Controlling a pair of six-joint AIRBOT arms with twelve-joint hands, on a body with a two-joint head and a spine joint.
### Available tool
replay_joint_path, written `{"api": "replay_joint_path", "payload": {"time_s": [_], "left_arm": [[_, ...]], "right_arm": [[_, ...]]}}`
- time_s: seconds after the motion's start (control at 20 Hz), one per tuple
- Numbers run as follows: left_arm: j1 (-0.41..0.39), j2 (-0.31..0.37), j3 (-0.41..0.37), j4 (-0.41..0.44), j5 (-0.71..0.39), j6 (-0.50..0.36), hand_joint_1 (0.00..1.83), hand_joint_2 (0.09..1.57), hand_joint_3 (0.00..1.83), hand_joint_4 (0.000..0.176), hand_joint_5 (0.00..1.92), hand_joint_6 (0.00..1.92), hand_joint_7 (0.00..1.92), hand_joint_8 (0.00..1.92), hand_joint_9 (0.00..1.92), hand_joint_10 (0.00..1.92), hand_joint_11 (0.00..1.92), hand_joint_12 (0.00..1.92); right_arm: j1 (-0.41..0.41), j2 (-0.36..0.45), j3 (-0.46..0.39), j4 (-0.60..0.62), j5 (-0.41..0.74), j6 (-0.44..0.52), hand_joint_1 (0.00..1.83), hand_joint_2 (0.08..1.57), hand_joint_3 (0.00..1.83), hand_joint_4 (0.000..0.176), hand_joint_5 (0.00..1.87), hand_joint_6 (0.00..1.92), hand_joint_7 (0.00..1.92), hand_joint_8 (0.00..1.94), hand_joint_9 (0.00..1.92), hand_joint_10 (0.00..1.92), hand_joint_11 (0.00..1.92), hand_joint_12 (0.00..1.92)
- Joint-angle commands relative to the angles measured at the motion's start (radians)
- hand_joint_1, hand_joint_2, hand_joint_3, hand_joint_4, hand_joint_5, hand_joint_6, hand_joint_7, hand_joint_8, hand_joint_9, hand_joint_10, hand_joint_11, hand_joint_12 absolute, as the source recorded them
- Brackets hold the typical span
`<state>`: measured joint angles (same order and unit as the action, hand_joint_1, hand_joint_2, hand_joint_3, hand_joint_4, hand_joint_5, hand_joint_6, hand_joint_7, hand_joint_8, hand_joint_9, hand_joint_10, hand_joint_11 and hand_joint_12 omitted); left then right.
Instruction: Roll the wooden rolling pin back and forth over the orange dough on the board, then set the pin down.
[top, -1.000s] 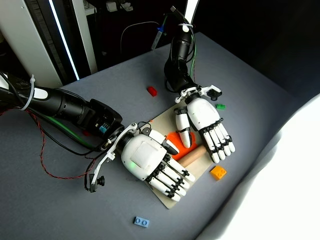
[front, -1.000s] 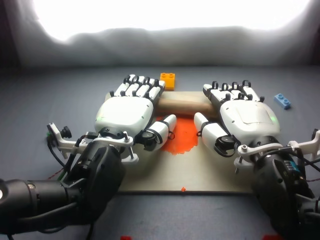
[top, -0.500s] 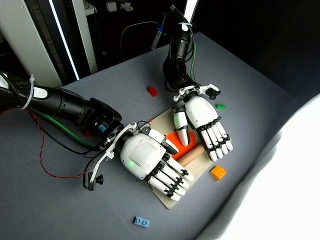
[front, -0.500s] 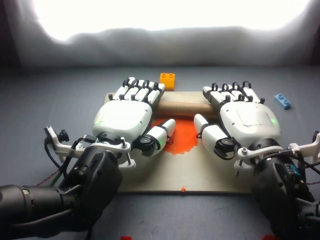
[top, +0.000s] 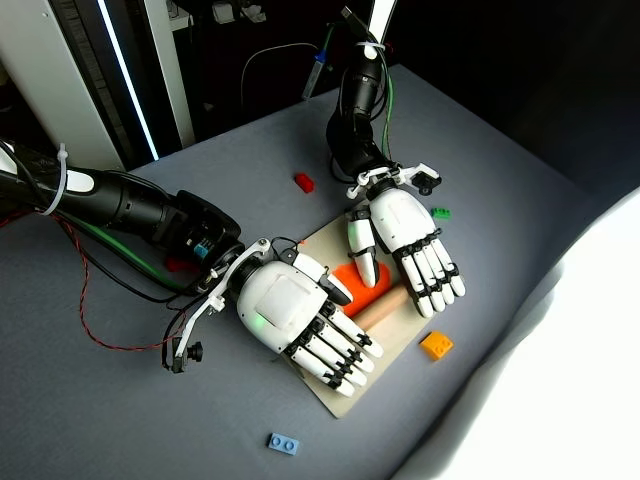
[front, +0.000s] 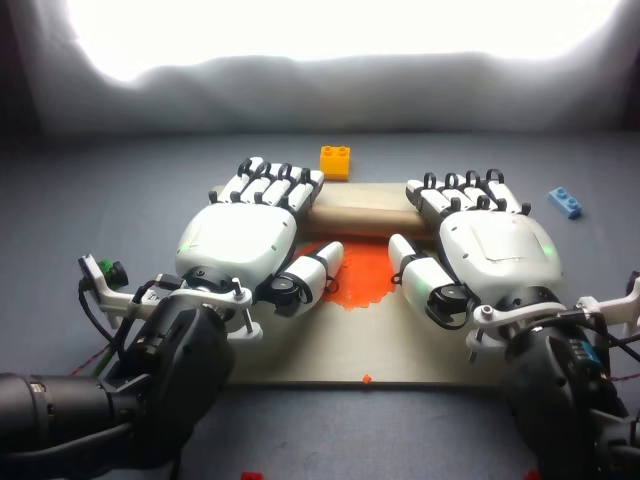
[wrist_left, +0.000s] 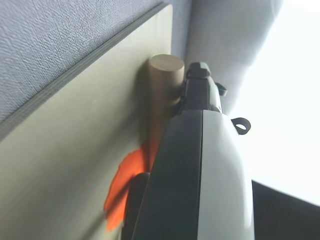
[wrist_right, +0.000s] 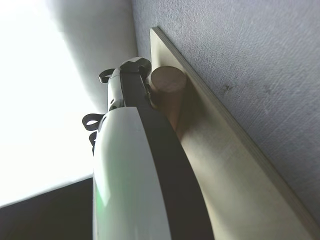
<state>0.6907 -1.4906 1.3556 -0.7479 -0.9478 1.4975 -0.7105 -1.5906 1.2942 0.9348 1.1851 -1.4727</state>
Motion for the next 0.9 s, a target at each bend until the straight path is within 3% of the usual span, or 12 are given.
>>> {"api": "replay_joint_path", "payload": {"time_s": [0.0,0.85], "left_arm": [[0.008,0.009,-0.007,0.023,-0.055,0.005,0.00,1.50,0.00,0.000,0.14,0.00,0.15,0.00,0.07,0.00,0.00,0.00],[0.024,0.054,-0.069,0.037,-0.043,0.017,0.00,1.51,0.00,0.000,0.15,0.01,0.15,0.01,0.08,0.00,0.00,0.00]], "right_arm": [[-0.012,0.005,-0.006,-0.020,0.067,-0.006,0.00,1.57,0.08,0.000,0.34,0.01,0.35,0.00,0.27,0.00,0.00,0.58],[-0.032,0.005,-0.055,-0.018,0.109,-0.046,0.00,1.57,0.08,0.000,0.35,0.00,0.35,0.00,0.24,0.00,0.00,0.50]]}}
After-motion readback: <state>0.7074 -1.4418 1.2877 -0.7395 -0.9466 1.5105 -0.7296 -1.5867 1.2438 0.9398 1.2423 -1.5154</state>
